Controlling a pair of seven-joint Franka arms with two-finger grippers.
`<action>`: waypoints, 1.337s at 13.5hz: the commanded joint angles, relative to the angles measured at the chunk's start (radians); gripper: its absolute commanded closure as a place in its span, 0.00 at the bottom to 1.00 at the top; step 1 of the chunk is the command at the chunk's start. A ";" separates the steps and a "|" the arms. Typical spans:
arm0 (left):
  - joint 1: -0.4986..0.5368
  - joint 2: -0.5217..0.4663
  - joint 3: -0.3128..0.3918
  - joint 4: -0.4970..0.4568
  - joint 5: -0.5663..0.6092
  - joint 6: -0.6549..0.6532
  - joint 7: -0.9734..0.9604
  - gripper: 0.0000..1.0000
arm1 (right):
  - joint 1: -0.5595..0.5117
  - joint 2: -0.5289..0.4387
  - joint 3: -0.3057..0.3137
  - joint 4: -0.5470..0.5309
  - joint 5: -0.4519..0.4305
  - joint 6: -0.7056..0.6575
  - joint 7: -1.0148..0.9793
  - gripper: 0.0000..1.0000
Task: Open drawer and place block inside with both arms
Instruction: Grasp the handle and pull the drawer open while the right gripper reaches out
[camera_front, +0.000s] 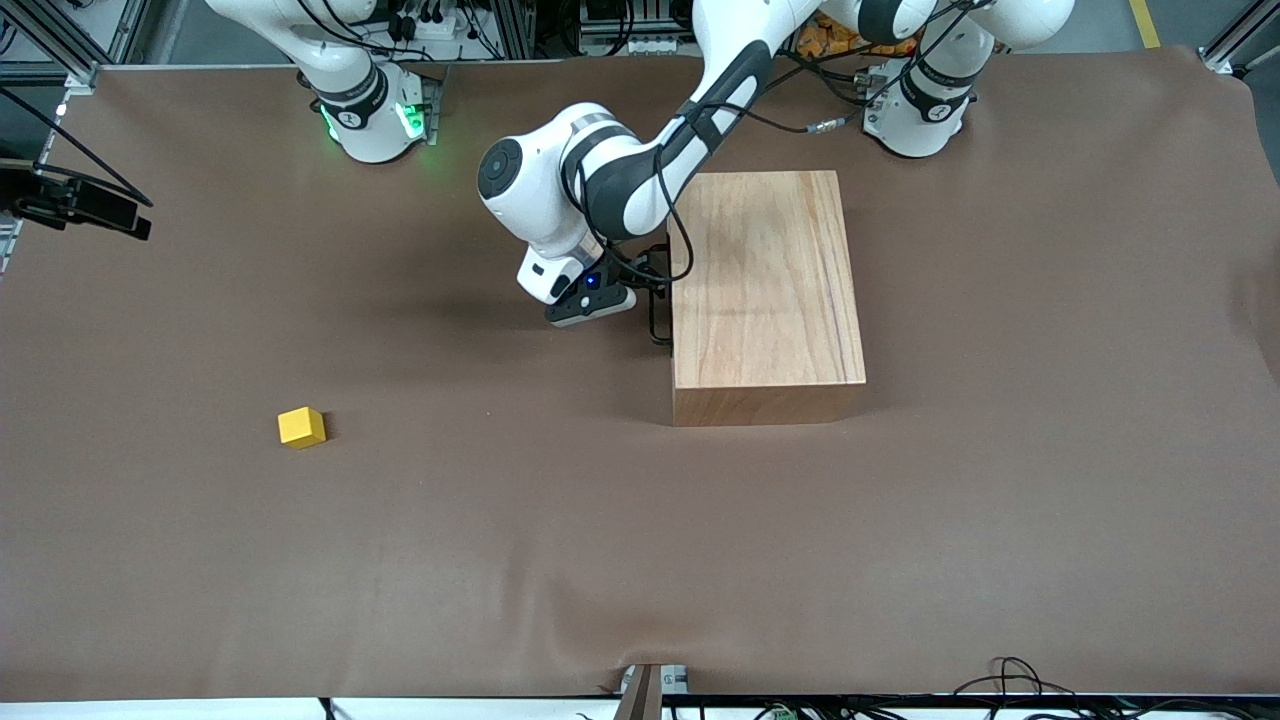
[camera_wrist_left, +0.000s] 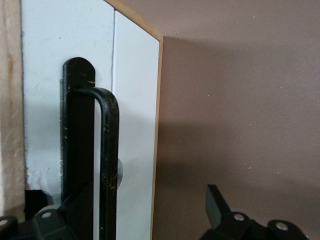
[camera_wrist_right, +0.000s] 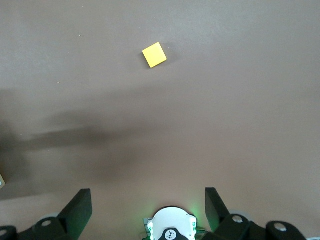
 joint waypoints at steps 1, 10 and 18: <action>-0.007 0.012 0.005 0.017 0.020 0.021 0.013 0.00 | -0.013 -0.001 0.009 -0.002 0.012 0.005 0.008 0.00; -0.007 0.023 -0.013 0.019 0.012 0.090 0.013 0.00 | -0.020 0.008 0.009 0.001 0.012 0.010 0.008 0.00; -0.007 0.024 -0.045 0.022 0.012 0.198 0.013 0.00 | -0.020 0.023 0.009 0.001 0.014 0.034 0.008 0.00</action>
